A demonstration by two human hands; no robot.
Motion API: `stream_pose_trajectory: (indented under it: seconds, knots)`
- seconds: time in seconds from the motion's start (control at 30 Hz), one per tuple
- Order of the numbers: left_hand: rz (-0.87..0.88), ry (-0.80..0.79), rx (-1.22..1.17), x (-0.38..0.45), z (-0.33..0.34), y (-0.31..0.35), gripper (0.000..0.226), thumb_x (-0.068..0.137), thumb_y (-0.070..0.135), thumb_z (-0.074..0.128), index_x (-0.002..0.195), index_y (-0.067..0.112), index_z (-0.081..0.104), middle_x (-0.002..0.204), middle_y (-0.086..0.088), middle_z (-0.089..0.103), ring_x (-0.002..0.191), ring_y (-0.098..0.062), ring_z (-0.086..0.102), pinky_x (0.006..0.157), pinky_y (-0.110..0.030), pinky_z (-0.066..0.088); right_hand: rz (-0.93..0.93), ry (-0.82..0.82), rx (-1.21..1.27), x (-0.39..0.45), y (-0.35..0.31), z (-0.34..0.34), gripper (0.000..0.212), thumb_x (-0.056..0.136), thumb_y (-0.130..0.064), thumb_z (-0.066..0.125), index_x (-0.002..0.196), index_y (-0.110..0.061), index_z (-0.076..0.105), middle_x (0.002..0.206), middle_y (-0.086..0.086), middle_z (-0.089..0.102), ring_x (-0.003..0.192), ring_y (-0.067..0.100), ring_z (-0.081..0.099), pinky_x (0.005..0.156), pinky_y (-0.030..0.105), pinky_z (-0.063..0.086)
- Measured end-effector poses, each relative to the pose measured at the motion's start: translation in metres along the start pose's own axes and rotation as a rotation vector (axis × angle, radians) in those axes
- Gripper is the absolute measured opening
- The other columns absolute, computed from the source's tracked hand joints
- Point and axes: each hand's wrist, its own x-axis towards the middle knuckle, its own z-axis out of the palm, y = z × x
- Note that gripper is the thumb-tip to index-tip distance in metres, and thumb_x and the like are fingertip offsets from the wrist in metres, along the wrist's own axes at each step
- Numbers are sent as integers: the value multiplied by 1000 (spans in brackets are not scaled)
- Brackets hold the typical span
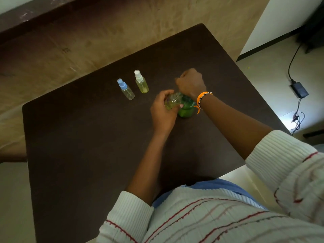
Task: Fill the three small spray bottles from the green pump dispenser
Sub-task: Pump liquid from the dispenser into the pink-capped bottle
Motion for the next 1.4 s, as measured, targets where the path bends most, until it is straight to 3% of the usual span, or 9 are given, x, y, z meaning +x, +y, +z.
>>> stream_pose_trajectory:
  seconds: [0.13,0.33,0.5,0.63,0.83,0.97,1.1,1.3,1.4]
  knots:
    - [0,7,-5,2,0,1,46,67,4,77,109,13,61,104,4,64,93,-5,59,78,-8,45,-21,18,-34,-1,0,-1,26,84,-28,60,98,-9,68,108,12,68,97,32,64,83,36,52]
    - [10,7,-24,1,-2,1,44,66,5,77,106,15,61,104,4,64,96,-7,60,82,-17,47,2,-198,-24,2,-6,-8,35,86,-30,54,105,-5,71,109,15,68,95,29,63,73,30,44]
    - [4,-7,7,2,-1,2,45,68,5,77,109,14,61,104,6,62,97,-6,59,80,-10,44,-22,-15,-27,-1,-1,-4,26,83,-25,56,91,-3,69,89,11,64,81,31,61,70,32,46]
    - [11,-5,21,2,0,2,45,67,5,77,109,13,61,105,3,64,97,-8,59,81,-13,46,-44,3,-76,0,-2,-5,27,86,-25,58,96,-2,70,90,9,63,83,31,60,74,33,48]
    - [17,2,9,2,-2,4,44,66,6,79,106,12,61,103,4,63,94,-7,59,80,-11,45,-31,-292,-89,5,-9,-11,46,86,-44,63,108,-5,70,104,11,62,91,24,57,71,28,39]
    - [20,-5,18,1,-1,4,45,66,4,78,107,12,61,102,7,61,90,-2,57,77,-5,43,-36,-92,-57,4,-2,-6,31,84,-29,59,94,-3,70,97,14,67,85,29,62,73,33,49]
    - [14,6,25,1,1,4,46,65,3,78,107,13,62,102,6,62,95,-8,59,82,-14,46,-54,-1,-63,-3,-2,-5,18,85,-22,58,75,-8,61,74,6,56,73,32,57,67,33,45]
    - [16,10,16,0,-3,4,46,66,4,79,107,13,61,100,9,61,91,-2,57,76,-4,42,-22,-80,-18,-2,-5,-4,29,84,-32,56,89,-4,66,95,15,64,87,34,60,72,32,45]
    - [24,9,7,-1,-4,4,46,66,3,78,108,11,61,102,7,61,94,-5,58,79,-9,44,11,-104,49,-1,-4,-4,39,84,-33,54,101,-2,70,106,16,69,96,32,64,77,33,48]
